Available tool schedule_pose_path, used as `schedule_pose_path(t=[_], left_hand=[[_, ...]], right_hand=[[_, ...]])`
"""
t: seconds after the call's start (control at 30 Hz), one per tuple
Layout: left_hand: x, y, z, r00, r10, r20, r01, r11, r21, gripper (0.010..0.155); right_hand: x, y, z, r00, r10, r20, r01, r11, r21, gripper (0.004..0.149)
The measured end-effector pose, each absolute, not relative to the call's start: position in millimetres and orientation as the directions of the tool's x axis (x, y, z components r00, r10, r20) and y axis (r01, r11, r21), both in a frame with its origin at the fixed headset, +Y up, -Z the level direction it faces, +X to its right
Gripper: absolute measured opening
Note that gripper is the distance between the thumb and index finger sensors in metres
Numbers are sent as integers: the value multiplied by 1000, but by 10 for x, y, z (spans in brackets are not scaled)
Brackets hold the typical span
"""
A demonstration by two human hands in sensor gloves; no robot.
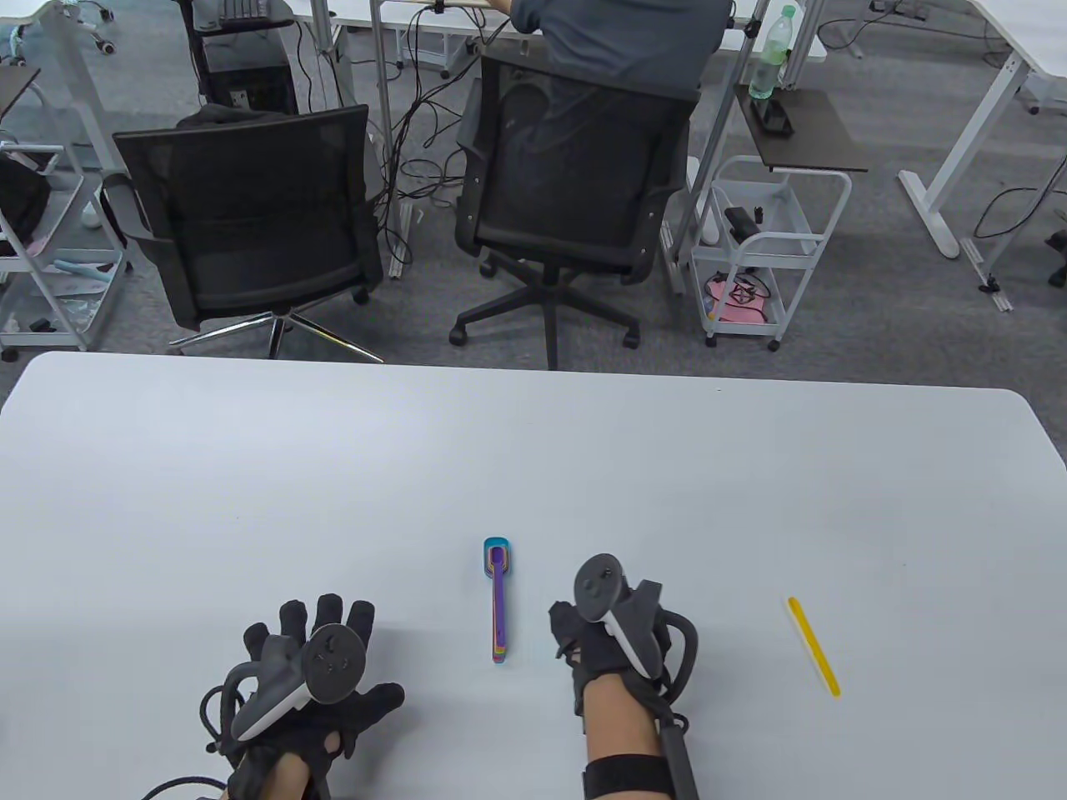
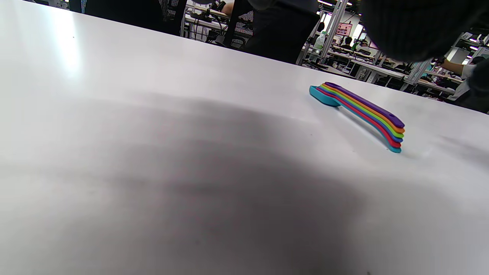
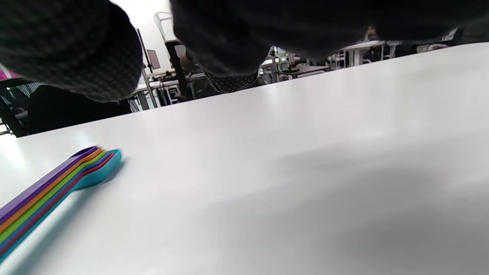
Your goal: Nest measuring spoons
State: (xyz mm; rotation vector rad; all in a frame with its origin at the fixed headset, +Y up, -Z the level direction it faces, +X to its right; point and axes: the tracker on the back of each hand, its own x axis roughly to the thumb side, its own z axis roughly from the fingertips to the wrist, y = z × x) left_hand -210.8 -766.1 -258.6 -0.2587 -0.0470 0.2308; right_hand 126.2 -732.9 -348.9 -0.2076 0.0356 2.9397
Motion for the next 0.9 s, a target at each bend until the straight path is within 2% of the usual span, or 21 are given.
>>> schedule_pose_path(t=[0.27,0.47,0.7,0.9], left_hand=[[-2135,-7630,-2573,977,212,17,-202,948,-245,107],[-2200,-7604,-2526,975,223,3,-216,950,-227,107],[-2154,-7627,-2533,979,206,8,-198,951,-238,107],[-2109,-7622,-2538,986,167,15,-159,960,-232,107]], right_hand=[[2489,-7114,-3350,-957,240,-161,-237,-971,-37,76],[3196,-7160,-3242,-960,228,-162,-223,-974,-51,77],[3733,-7399,-3234,-960,220,-176,-226,-974,17,77],[3946,-7628,-3307,-964,173,-203,-191,-979,70,77]])
